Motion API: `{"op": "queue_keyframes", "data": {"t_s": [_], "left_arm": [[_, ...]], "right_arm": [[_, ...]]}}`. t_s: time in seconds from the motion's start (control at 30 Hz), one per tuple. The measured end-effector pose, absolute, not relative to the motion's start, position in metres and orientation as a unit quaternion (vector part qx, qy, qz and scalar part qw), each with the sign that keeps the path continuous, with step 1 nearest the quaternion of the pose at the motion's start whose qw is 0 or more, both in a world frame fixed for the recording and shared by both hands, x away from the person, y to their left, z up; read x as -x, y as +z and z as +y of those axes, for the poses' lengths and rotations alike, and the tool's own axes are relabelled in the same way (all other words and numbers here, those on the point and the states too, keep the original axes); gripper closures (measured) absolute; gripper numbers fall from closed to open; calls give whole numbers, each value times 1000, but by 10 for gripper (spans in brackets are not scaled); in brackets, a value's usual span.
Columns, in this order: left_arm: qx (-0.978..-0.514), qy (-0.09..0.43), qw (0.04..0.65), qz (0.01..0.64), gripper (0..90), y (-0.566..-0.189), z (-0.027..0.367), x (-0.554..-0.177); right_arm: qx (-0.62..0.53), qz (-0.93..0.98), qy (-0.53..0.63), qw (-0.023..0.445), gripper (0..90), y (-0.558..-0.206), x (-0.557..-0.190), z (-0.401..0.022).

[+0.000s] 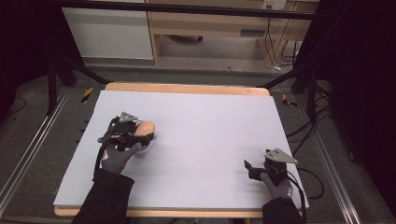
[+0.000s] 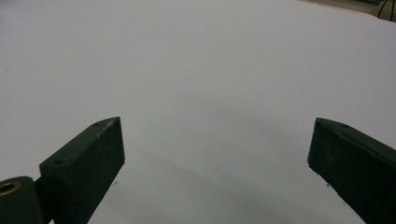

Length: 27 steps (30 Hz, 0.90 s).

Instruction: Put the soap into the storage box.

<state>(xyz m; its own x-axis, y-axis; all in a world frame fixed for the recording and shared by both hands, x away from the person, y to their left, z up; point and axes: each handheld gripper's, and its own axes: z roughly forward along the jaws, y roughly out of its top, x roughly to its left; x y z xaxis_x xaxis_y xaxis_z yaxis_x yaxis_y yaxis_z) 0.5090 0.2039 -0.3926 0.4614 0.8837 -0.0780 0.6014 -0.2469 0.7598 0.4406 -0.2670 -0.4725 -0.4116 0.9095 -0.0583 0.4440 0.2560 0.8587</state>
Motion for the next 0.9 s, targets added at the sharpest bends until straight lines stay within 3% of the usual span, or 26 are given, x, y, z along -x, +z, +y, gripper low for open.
{"op": "queue_keyframes", "data": {"t_s": [0.9], "left_arm": [[-766, 186, 354, 503, 322, -415, 213, -527]], "right_arm": [[-457, 741, 398, 289, 41, -474, -441, -266]]}}
